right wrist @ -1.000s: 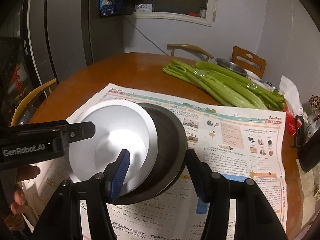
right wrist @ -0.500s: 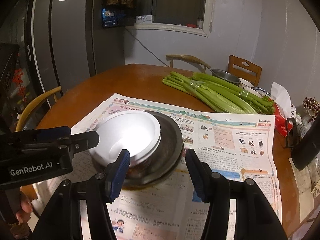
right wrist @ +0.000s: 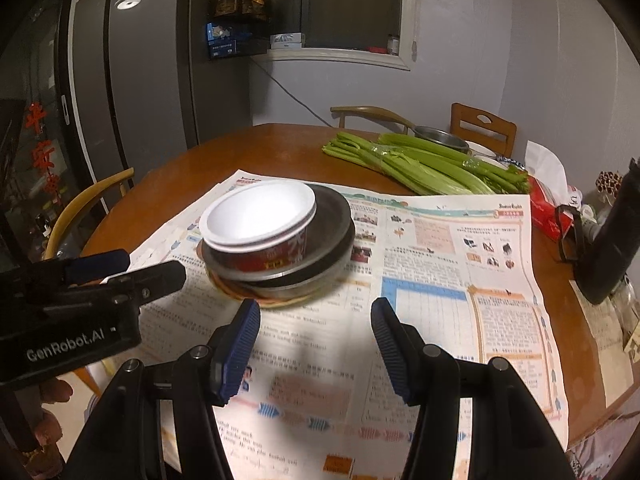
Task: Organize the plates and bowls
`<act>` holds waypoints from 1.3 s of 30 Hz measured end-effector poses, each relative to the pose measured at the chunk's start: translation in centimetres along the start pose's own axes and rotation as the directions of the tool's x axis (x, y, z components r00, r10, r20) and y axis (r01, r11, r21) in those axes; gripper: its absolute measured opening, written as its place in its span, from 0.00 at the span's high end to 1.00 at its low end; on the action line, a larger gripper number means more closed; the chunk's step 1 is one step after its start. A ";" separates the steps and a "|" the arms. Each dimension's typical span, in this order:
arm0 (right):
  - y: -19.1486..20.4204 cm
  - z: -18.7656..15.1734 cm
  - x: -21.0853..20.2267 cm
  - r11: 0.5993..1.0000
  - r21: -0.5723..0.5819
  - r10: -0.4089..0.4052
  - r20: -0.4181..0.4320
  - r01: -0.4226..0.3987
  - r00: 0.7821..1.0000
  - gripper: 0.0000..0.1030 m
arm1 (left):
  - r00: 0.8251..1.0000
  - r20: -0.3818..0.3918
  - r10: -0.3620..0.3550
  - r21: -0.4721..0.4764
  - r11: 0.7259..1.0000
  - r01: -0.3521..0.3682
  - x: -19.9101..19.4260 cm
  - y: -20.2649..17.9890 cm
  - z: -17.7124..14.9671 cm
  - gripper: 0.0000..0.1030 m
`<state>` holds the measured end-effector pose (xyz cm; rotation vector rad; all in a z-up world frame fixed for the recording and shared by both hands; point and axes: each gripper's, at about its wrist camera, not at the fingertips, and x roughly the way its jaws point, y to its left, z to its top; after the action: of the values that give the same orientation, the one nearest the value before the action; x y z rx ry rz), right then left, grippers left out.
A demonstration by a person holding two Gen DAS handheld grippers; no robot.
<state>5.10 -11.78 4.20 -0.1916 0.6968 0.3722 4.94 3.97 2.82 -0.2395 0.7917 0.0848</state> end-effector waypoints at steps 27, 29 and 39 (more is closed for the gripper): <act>0.7 -3.5 -1.9 1.000 -0.014 0.005 -0.014 -0.005 1.000 0.45 | 1.000 -0.015 0.008 0.009 1.000 -0.007 -1.3 -0.3 -3.3 0.34; 0.7 -3.5 -1.8 1.000 -0.014 0.004 -0.016 -0.004 1.000 0.45 | 1.000 -0.016 0.008 0.006 1.000 -0.007 -1.2 -0.3 -3.3 0.34; 0.8 -3.6 -1.8 1.000 -0.015 -0.007 -0.020 0.007 1.000 0.45 | 1.000 -0.025 0.016 0.009 1.000 -0.016 -1.0 -0.1 -3.6 0.34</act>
<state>1.37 -12.56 2.59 -0.2121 0.7131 0.3692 1.80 3.01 1.13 -0.2265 0.8186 0.0933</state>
